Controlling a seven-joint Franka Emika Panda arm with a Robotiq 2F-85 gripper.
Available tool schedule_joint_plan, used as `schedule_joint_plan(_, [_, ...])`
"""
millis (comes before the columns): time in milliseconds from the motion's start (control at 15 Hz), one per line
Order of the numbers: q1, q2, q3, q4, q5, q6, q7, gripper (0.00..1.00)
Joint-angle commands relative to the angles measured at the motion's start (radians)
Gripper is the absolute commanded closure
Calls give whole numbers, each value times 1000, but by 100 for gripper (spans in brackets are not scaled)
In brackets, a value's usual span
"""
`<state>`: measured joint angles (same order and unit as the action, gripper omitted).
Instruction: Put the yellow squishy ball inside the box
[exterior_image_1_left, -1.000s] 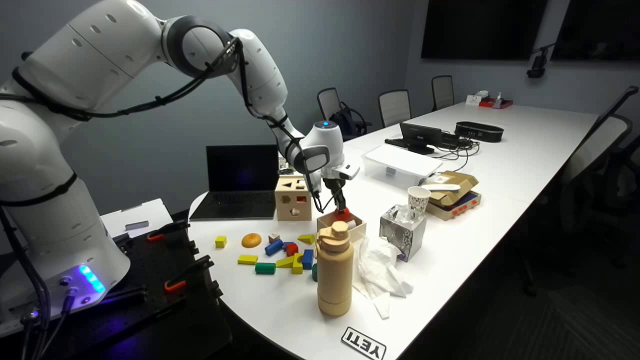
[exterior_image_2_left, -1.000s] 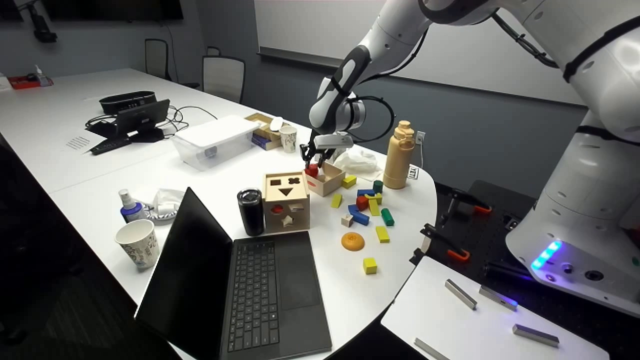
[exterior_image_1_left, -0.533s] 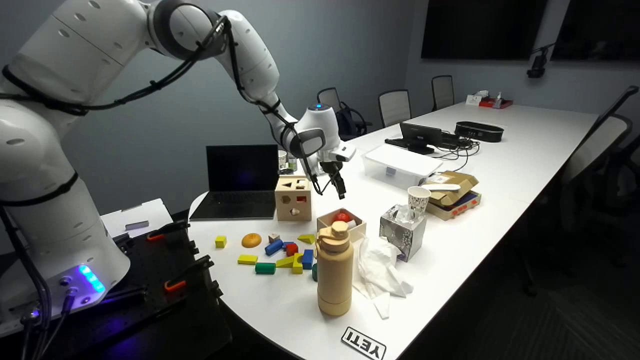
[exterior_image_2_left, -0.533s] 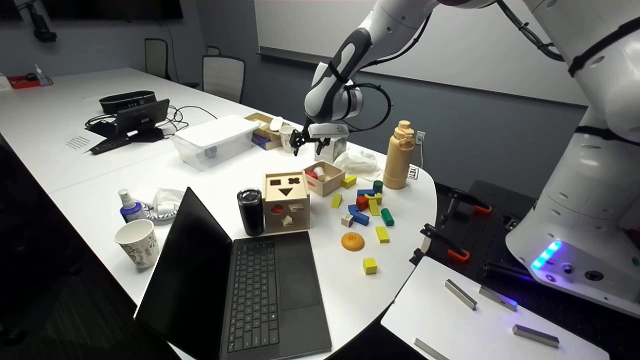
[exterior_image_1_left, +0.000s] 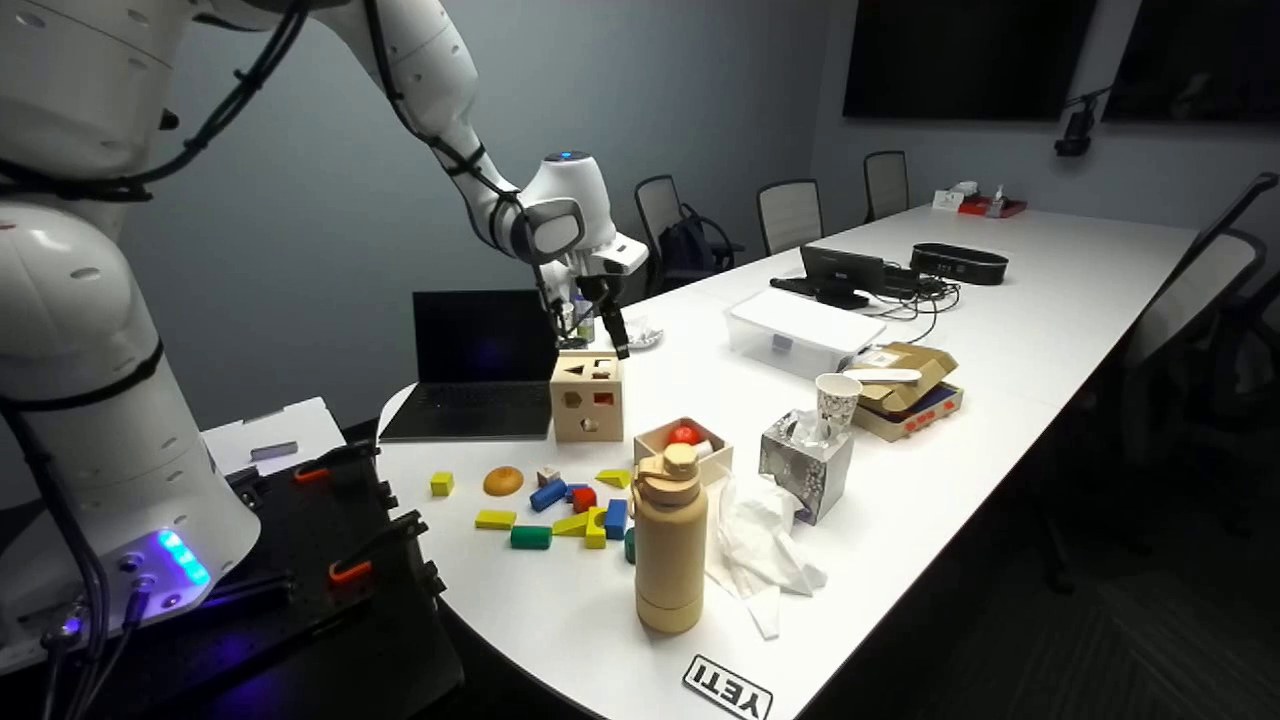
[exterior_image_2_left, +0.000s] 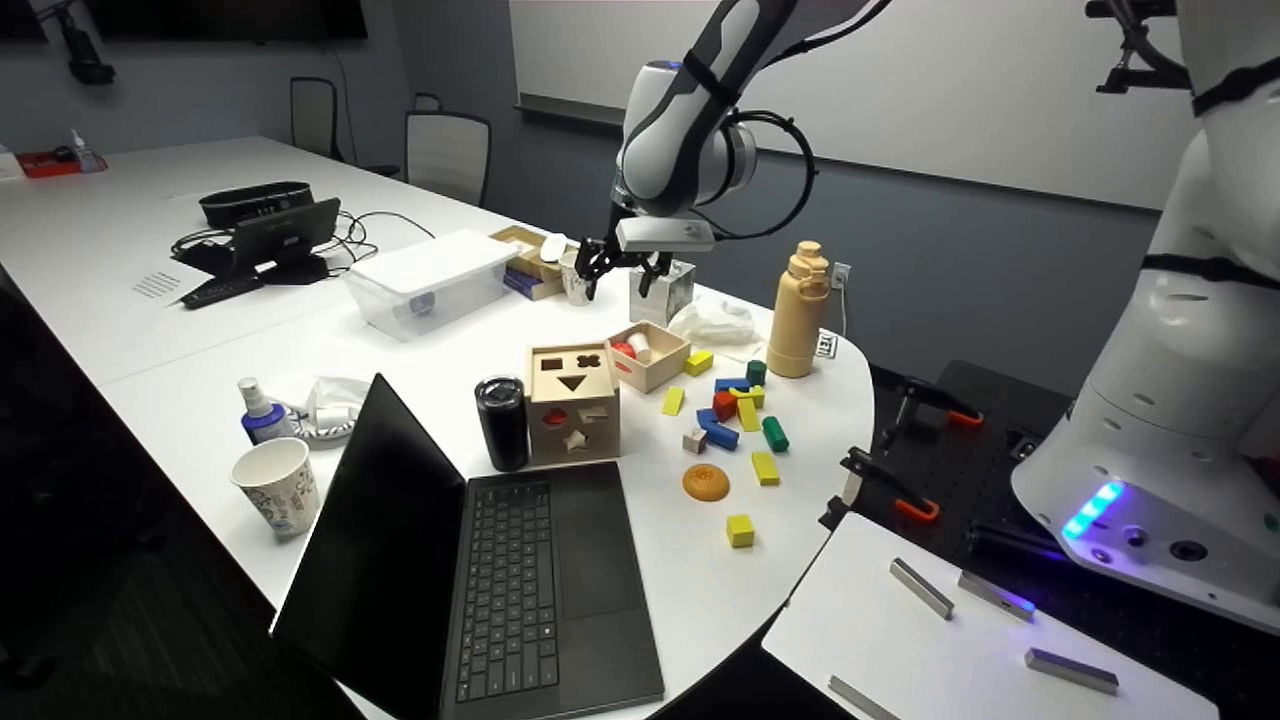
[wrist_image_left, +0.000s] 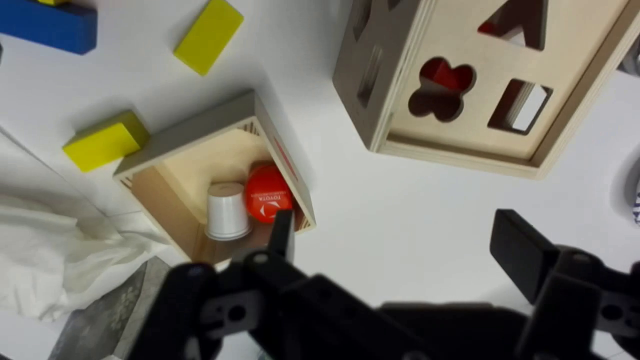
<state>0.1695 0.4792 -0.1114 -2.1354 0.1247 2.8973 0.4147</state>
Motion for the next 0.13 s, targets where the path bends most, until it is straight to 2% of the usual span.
schedule_joint_plan(0, [131, -154, -93, -179, -61, -7, 132, 0])
schedule_joint_plan(67, [170, -176, -121, -207, -93, -8, 173, 0])
